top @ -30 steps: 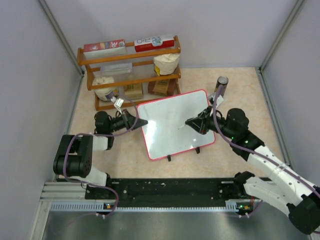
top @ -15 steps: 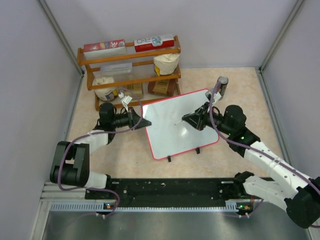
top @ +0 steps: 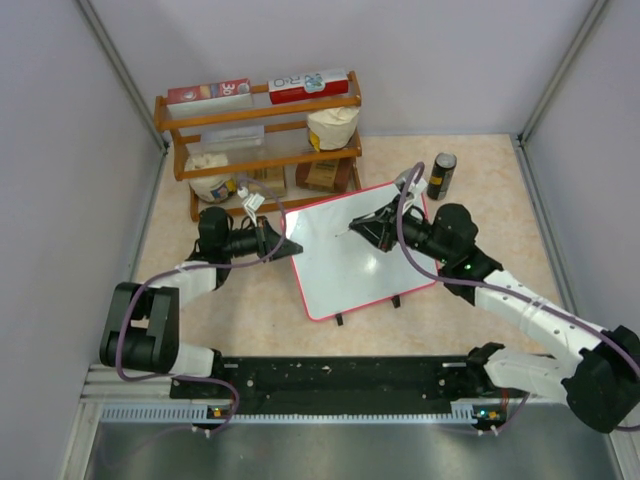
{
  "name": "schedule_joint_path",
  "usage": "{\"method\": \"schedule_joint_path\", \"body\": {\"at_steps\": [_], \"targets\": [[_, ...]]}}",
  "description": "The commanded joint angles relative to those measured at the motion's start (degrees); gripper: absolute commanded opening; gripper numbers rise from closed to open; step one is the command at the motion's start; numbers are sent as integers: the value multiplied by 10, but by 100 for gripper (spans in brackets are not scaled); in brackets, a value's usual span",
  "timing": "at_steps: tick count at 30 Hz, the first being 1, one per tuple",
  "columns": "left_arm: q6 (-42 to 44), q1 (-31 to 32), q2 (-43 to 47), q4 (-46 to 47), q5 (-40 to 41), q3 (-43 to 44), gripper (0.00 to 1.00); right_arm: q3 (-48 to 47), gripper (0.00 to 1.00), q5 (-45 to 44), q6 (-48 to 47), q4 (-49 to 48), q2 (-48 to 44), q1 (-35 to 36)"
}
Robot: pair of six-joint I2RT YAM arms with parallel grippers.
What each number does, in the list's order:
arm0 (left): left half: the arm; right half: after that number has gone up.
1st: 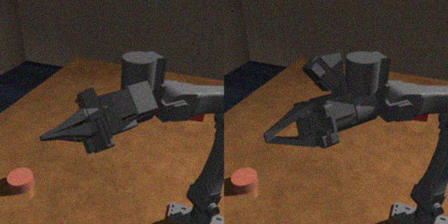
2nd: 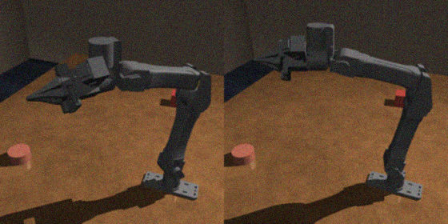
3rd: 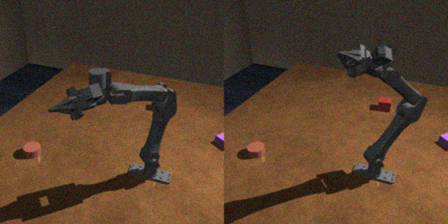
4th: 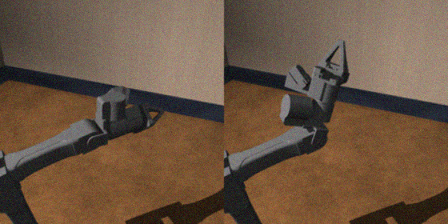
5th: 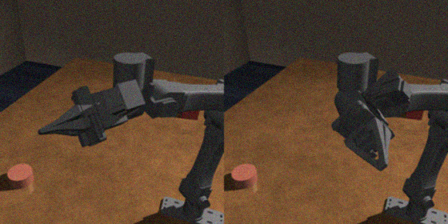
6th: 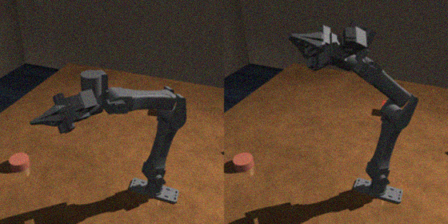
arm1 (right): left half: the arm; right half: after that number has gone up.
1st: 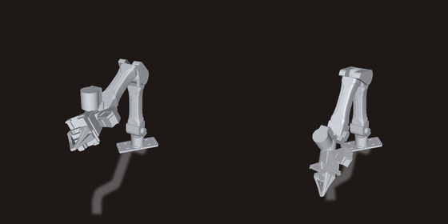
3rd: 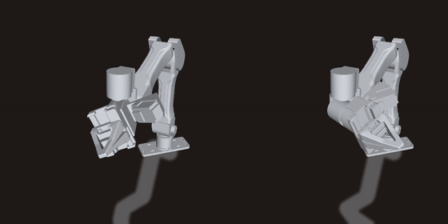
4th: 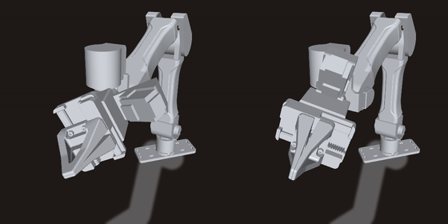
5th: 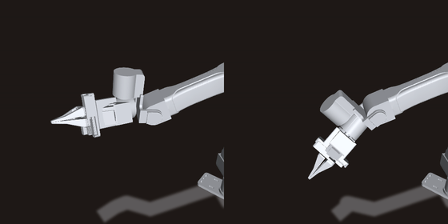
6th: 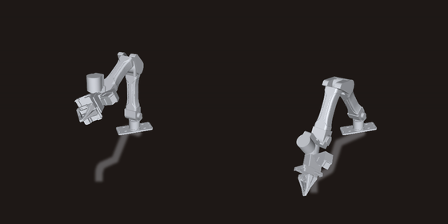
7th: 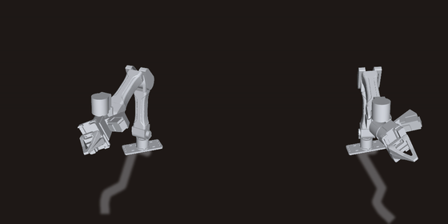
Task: Write a sentence on the whiteboard
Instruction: Adjust the whiteboard on the whiteboard stand, then write a sentence on the whiteboard.
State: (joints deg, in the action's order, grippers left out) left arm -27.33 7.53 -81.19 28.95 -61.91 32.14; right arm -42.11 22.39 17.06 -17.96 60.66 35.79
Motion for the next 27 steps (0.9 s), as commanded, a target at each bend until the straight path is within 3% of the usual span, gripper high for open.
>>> {"method": "schedule_joint_path", "body": {"at_steps": [1,9,16,27], "targets": [[122,17,-7,-59,21,-45,0,-26,0,-7,-33,-86,31,21],[120,16,0,-53,27,-49,0,-46,0,-53,-24,-147,82,49],[118,16,5,-49,31,-53,0,-68,0,-132,-33,-158,120,68],[116,16,16,-40,35,-61,0,-97,0,-174,-41,-158,171,87]]}}
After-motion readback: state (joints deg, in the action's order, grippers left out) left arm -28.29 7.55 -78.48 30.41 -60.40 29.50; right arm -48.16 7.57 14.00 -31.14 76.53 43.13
